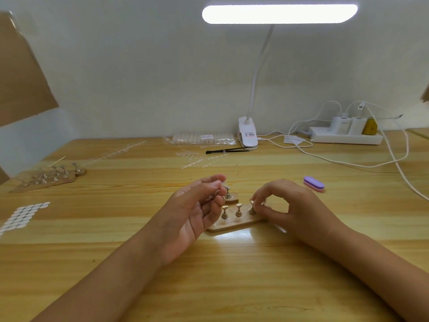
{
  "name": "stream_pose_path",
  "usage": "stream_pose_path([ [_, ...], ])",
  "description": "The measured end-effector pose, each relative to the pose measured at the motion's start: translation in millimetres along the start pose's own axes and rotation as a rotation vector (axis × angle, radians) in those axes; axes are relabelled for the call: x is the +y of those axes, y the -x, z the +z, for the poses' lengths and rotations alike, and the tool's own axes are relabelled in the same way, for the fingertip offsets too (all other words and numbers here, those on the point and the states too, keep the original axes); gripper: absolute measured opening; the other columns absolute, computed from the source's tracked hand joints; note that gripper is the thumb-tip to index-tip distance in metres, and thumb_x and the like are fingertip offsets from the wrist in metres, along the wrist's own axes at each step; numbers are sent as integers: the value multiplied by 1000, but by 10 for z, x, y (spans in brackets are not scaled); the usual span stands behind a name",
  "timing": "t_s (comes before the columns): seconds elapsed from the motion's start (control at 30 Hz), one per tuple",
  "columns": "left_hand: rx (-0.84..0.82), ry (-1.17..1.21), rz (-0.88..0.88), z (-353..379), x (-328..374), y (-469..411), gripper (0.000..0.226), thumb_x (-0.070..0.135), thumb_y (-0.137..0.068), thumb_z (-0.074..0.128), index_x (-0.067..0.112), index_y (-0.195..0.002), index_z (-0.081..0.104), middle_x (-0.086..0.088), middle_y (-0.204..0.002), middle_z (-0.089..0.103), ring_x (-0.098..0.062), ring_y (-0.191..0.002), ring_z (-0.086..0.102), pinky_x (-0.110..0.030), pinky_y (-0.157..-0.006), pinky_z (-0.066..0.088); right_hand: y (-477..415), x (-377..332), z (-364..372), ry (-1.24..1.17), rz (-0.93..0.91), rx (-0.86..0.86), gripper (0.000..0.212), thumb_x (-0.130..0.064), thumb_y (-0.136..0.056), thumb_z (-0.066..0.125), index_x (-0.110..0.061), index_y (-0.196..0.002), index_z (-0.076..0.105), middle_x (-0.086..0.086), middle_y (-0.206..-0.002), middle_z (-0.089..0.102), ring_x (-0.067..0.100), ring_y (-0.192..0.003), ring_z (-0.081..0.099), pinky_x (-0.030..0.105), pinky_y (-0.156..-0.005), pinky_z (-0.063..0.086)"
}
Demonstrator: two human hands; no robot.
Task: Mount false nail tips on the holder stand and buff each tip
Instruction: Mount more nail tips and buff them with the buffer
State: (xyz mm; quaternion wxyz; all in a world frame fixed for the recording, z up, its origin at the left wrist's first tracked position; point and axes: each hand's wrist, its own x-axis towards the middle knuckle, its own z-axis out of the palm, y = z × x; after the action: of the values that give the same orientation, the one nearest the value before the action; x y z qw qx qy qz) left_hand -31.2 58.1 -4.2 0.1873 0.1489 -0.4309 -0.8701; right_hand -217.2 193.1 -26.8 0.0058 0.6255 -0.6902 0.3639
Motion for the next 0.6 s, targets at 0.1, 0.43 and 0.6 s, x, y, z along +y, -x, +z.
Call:
stream_pose_path([
  [0.1,-3,-8,5,-2,8,2,26,15,-62,80,14,-88,81,-4,-79,67,-8,-60,62,-17,-56,55,4,5,-11,-27,5,-11,14,-20,-83,76,-28,-90,67,-15,-98,69,4,-100,61,28,-91,47],
  [0.43,2,-125,104,3,-29,3,23,13,-66,81,17,-89,81,-6,-83,71,-6,-66,64,-15,-62,55,26,-131,-86,-33,-180,370,22,-32,-88,62,-32,-108,55,-14,-114,59,8,-113,53,17,-101,36],
  [0.6,-2,-233,92,71,-63,59,13,14,-71,82,19,-82,78,-6,-81,69,-8,-62,63,-15,-60,53,55,-251,-14,279,-425,373,28,-40,-86,64,-32,-110,55,-6,-130,45,17,-124,35,21,-108,21],
])
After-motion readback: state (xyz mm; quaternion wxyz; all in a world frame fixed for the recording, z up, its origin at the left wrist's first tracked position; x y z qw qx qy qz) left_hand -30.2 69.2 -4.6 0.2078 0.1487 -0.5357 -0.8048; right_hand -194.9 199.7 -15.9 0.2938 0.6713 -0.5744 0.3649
